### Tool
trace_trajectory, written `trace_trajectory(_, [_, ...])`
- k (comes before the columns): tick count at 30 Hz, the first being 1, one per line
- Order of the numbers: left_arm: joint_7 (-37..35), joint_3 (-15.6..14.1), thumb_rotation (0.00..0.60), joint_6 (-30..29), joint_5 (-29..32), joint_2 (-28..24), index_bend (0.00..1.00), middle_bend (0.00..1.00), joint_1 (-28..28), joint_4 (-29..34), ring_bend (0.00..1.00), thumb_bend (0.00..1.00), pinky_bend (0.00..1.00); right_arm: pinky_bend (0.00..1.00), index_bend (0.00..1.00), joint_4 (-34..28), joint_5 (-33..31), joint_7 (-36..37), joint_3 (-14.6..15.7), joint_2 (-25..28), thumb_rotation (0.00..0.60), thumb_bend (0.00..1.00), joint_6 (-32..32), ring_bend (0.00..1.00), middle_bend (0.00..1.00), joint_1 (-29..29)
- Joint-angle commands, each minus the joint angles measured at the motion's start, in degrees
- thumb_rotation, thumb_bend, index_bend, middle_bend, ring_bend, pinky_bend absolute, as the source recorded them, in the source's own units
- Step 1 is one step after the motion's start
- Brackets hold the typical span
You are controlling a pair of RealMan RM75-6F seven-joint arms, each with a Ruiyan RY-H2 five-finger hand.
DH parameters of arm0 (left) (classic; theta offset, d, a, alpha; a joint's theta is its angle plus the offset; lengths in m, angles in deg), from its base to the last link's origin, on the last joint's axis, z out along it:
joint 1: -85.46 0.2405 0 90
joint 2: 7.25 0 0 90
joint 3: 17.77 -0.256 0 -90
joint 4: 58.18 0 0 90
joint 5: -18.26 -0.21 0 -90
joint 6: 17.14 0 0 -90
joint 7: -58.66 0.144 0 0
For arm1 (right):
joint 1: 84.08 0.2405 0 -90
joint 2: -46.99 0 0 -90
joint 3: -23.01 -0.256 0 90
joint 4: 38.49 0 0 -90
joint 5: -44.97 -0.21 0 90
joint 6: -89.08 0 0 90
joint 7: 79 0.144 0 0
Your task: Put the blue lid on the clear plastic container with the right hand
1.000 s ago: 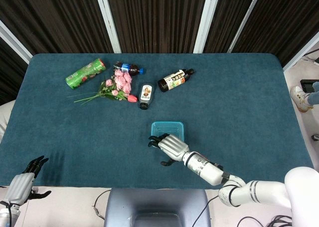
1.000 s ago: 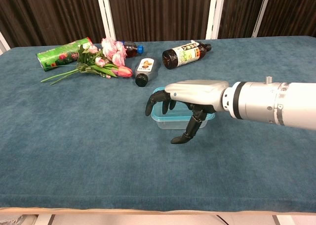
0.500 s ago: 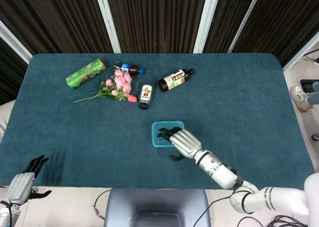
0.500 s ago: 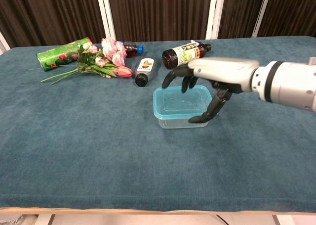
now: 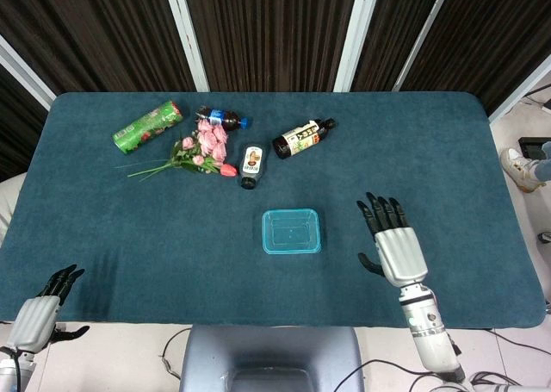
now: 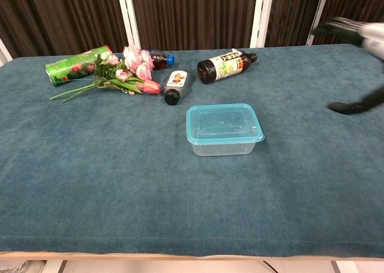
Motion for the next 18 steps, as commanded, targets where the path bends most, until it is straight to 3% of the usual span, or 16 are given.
trace_trajectory(1, [0.5,0.1,0.600,-0.4,-0.3,0.1,0.11,0.03,0.0,0.2,0.00,0.49,0.36,0.00,0.00,0.7,0.9,0.4,1.6,0.3,0.600,0.39,2.3,0.00,0.00,-3.4])
trace_trajectory(18, [0.9,0.2,0.600,-2.6,-1.1,0.7,0.10,0.03,0.5,-0.2,0.00,0.49,0.36,0.00,0.00,2.6,3.0,1.0,0.4,-0.3,0.600,0.39,-1.0,0.00,0.00,-6.4])
